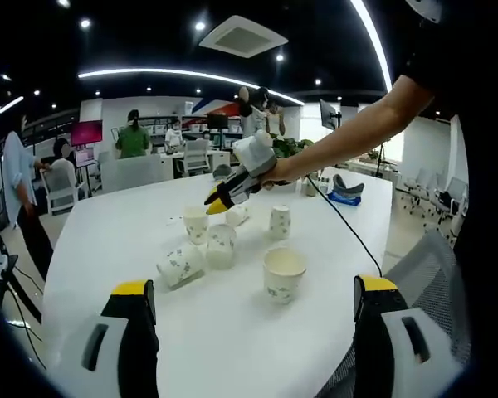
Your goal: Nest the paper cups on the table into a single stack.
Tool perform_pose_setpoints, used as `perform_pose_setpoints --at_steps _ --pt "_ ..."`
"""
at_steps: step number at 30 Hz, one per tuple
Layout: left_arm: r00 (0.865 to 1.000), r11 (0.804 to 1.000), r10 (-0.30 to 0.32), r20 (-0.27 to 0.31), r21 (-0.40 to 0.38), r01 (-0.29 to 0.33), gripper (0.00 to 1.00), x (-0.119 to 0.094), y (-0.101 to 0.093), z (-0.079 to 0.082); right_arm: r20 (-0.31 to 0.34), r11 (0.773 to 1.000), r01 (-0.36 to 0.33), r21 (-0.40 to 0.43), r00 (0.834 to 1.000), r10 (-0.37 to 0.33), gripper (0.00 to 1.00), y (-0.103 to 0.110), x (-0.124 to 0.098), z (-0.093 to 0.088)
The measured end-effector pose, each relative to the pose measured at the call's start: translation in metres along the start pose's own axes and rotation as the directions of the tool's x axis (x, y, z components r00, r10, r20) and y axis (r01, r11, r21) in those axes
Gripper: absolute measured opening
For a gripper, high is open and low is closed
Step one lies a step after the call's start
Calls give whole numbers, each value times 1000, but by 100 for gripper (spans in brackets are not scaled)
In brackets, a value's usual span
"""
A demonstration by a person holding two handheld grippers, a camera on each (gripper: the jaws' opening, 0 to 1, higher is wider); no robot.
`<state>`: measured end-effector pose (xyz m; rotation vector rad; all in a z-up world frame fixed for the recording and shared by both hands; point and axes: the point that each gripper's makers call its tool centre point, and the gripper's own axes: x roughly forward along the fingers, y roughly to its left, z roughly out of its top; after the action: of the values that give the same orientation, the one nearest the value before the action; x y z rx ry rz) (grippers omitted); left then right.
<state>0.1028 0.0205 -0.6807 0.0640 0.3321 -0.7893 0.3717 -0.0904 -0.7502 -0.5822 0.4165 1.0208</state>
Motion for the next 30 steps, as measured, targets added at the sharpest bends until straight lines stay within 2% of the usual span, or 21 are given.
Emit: perform_pose_setpoints --at_steps 20,30 --pt "1000 1000 4 -12 -6 -4 99 12 1 1 -28 998 -54 -31 998 53 13 2 27 -2" --pt "1000 1000 2 -12 -16 -2 99 17 1 1 -44 996 -82 -19 996 81 5 -2 40 -12"
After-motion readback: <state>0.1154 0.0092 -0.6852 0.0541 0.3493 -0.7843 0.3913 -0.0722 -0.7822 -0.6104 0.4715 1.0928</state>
